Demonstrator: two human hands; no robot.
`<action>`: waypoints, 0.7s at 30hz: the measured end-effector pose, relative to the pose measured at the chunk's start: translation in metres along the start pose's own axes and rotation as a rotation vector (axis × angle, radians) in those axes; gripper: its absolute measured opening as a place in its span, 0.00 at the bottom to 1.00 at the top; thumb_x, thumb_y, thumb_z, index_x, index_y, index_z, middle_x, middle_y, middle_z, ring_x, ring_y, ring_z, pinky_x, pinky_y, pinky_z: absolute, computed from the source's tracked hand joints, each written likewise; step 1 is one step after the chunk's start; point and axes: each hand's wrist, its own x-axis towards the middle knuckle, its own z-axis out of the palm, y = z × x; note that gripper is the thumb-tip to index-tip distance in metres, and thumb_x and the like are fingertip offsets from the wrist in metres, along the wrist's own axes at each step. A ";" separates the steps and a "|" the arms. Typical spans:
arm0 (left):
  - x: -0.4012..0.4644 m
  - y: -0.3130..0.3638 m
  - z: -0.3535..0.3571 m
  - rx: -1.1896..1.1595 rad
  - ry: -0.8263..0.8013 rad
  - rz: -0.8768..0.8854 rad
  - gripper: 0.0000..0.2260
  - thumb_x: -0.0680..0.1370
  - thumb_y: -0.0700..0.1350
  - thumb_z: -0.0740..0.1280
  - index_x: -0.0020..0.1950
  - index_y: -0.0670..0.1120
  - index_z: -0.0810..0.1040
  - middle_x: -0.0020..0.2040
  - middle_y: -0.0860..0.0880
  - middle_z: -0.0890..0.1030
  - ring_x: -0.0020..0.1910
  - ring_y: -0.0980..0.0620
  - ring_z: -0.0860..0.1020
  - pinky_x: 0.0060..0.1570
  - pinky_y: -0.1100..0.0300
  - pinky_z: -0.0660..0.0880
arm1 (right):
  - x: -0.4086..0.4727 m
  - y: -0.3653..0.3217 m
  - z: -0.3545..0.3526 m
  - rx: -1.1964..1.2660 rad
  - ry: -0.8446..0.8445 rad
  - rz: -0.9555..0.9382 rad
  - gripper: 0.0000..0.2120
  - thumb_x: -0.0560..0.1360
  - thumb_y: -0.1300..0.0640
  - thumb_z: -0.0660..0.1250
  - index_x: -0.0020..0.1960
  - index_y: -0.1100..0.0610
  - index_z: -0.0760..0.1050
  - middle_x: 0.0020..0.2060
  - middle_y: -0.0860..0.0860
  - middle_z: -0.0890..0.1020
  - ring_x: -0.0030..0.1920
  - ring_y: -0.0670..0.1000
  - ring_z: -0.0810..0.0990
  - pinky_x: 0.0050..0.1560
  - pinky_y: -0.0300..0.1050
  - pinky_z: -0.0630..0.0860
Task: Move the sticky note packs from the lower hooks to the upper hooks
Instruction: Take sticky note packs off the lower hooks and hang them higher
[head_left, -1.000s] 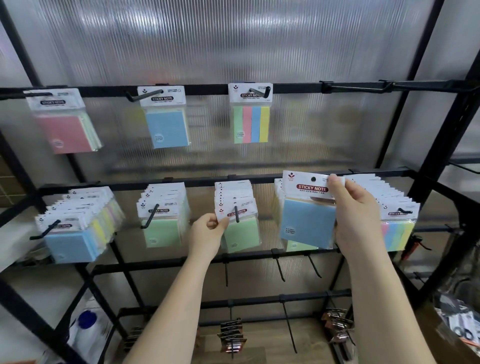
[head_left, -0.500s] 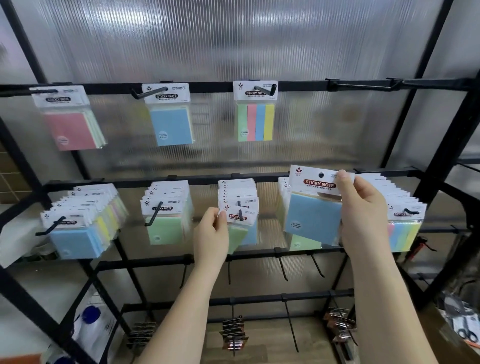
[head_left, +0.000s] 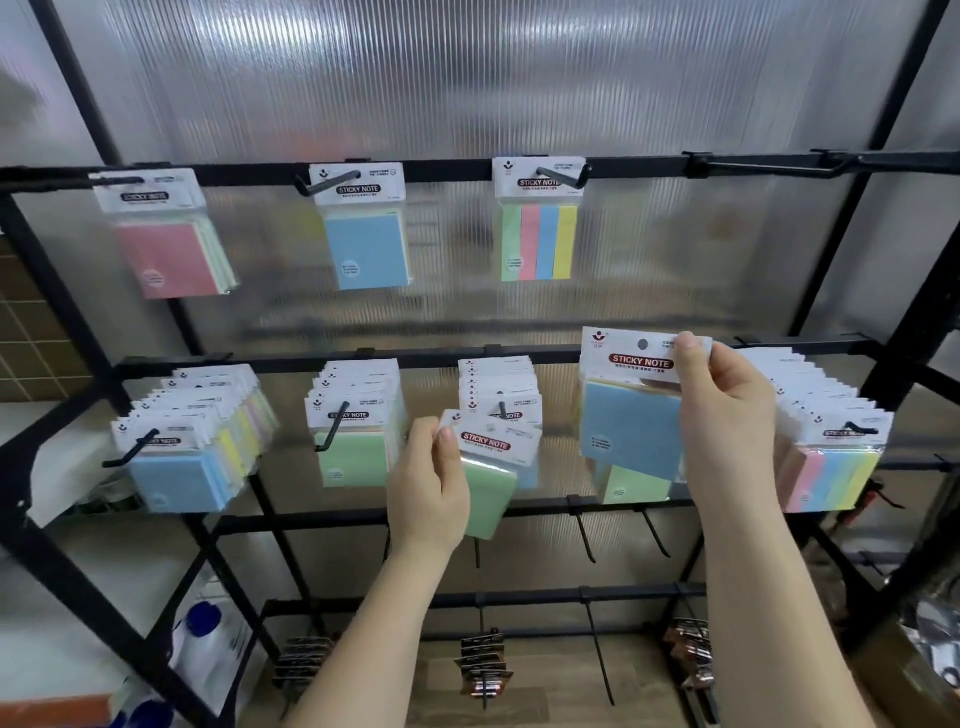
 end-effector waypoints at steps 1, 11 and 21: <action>0.004 0.000 -0.004 0.002 0.032 0.004 0.13 0.79 0.53 0.51 0.39 0.47 0.65 0.27 0.57 0.65 0.30 0.62 0.69 0.29 0.72 0.63 | 0.000 0.000 0.004 0.006 -0.005 -0.014 0.18 0.80 0.50 0.60 0.42 0.64 0.75 0.32 0.44 0.79 0.32 0.41 0.72 0.29 0.32 0.65; 0.050 -0.002 -0.064 -0.054 0.361 -0.081 0.09 0.81 0.41 0.55 0.40 0.43 0.66 0.30 0.56 0.65 0.30 0.64 0.68 0.31 0.71 0.63 | -0.013 -0.019 0.072 0.084 -0.011 -0.271 0.17 0.79 0.59 0.62 0.32 0.49 0.71 0.24 0.37 0.74 0.30 0.36 0.69 0.33 0.27 0.64; 0.077 -0.017 -0.134 -0.039 0.604 -0.194 0.14 0.82 0.42 0.55 0.37 0.53 0.62 0.32 0.56 0.68 0.29 0.64 0.69 0.32 0.65 0.64 | -0.026 -0.056 0.157 0.066 -0.032 -0.605 0.18 0.77 0.60 0.66 0.33 0.45 0.65 0.25 0.32 0.72 0.28 0.36 0.69 0.31 0.26 0.62</action>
